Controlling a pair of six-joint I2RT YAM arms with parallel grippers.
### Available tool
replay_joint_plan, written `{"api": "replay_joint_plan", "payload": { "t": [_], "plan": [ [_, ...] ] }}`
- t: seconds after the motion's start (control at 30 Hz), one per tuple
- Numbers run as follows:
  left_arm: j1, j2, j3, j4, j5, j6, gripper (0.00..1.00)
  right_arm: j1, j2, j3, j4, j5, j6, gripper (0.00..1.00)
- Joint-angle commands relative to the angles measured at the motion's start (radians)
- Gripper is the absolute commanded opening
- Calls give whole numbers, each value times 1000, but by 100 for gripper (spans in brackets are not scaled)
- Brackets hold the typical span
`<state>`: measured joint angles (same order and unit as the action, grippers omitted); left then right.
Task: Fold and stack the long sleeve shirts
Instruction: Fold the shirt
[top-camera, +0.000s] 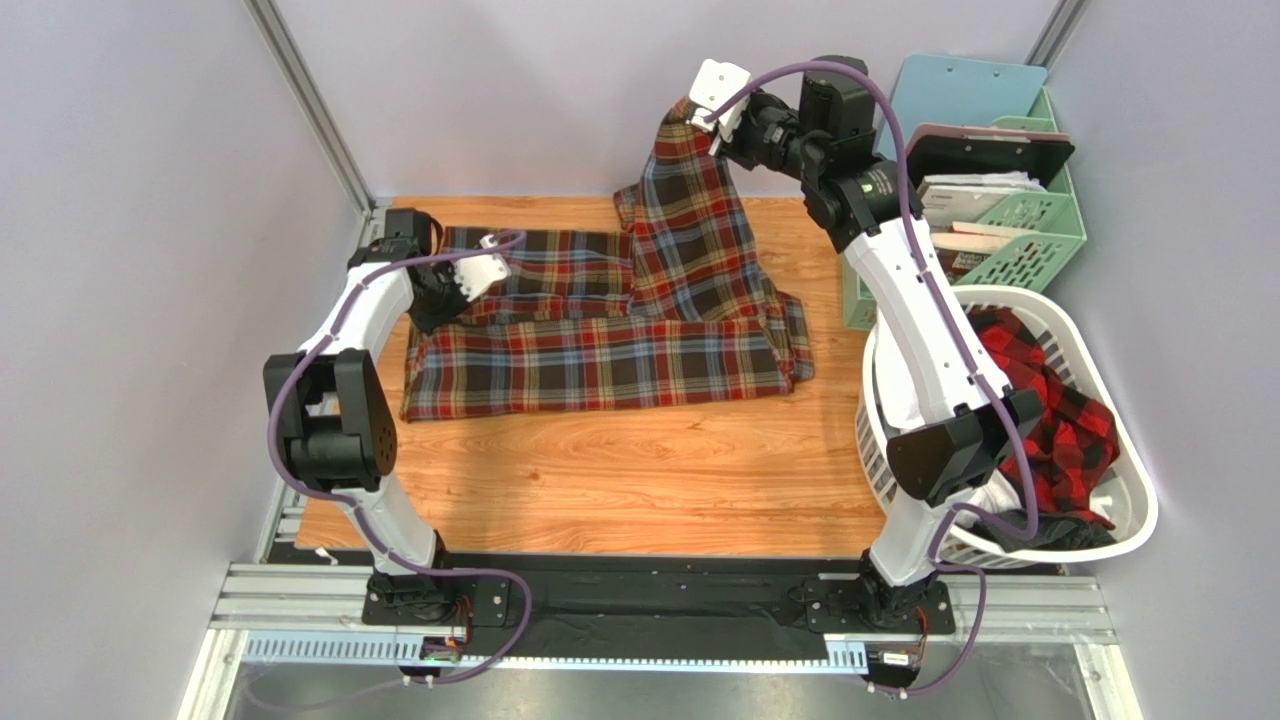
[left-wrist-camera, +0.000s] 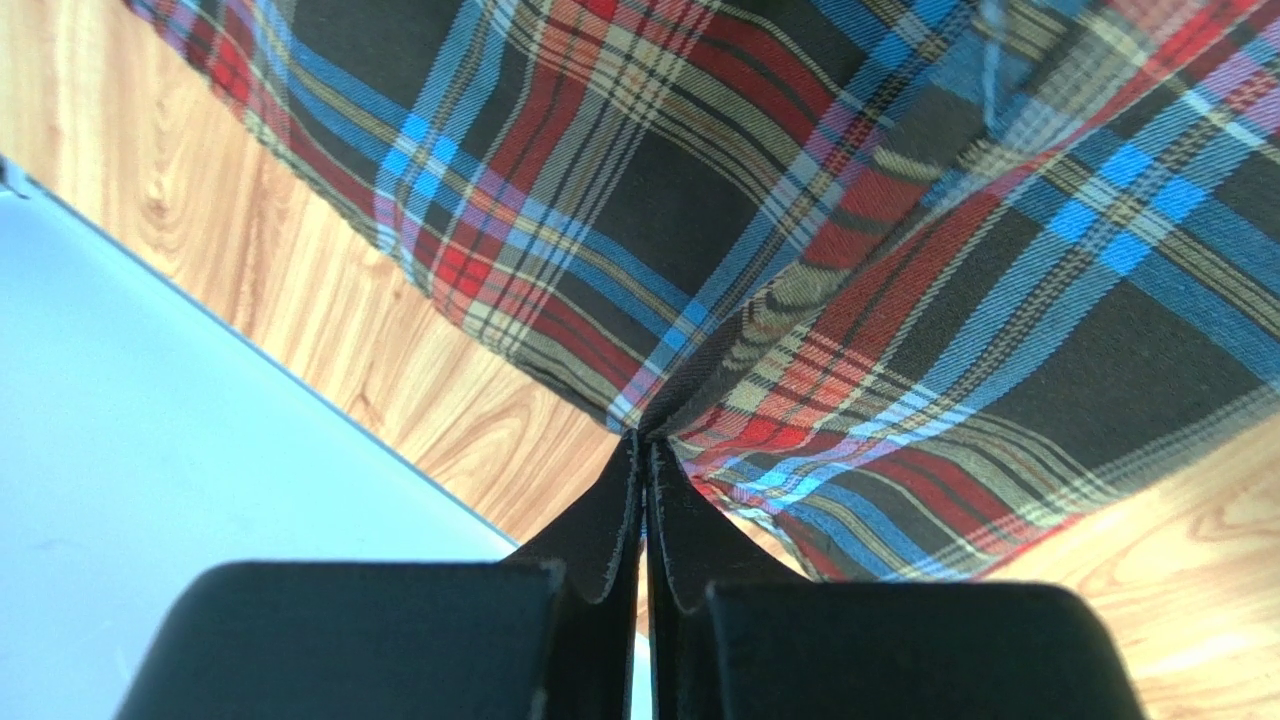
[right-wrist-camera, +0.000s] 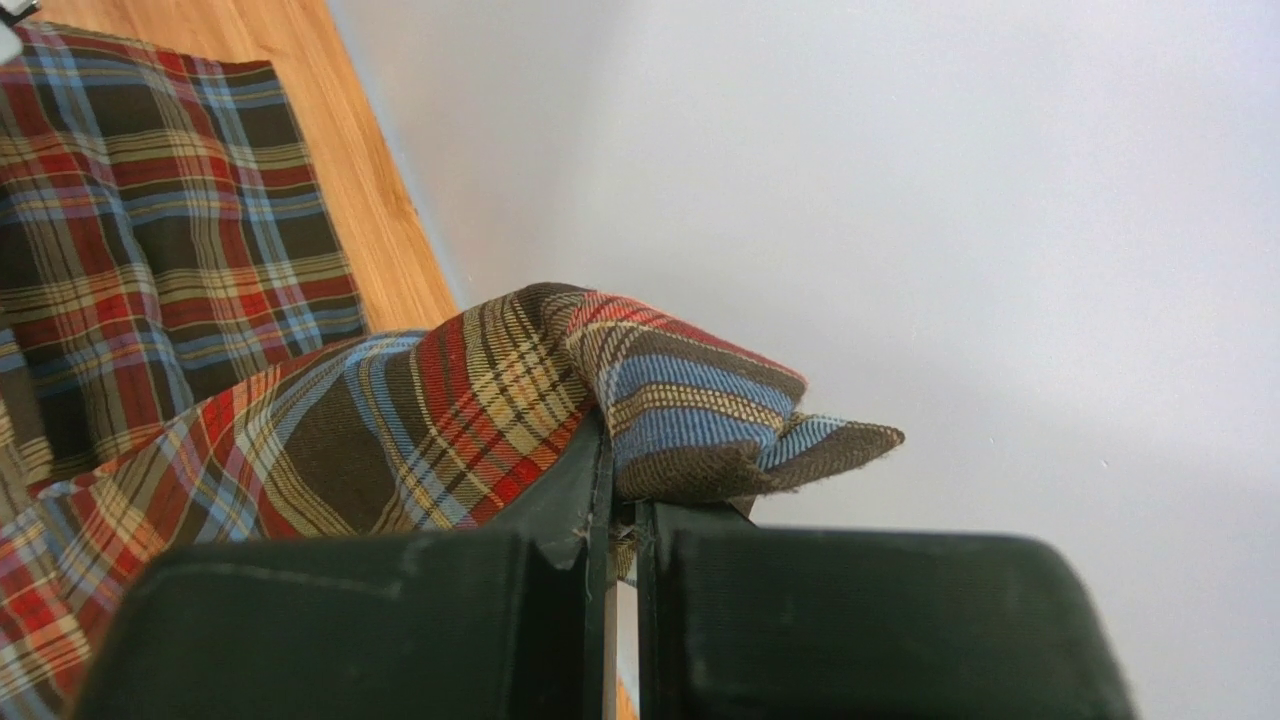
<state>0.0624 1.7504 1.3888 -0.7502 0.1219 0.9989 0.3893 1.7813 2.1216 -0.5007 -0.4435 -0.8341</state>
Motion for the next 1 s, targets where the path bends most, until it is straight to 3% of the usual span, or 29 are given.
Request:
{"api": "replay_joint_plan", "payload": {
  "t": [0.0, 0.53, 0.73, 0.77, 0.97],
  "plan": [
    [13, 23, 30, 38, -15, -16, 0, 0, 35, 61, 82, 6, 16, 0],
    [14, 120, 55, 48, -38, -20, 1, 25, -62, -186, 77, -12, 90, 0],
    [72, -1, 35, -49, 76, -103, 25, 57, -123, -346, -8, -61, 226, 0],
    [80, -20, 27, -67, 119, -111, 34, 60, -123, -370, -16, -66, 243, 0],
    [88, -117, -99, -167, 208, -95, 45, 60, -22, -437, -159, -43, 303, 0]
  ]
}}
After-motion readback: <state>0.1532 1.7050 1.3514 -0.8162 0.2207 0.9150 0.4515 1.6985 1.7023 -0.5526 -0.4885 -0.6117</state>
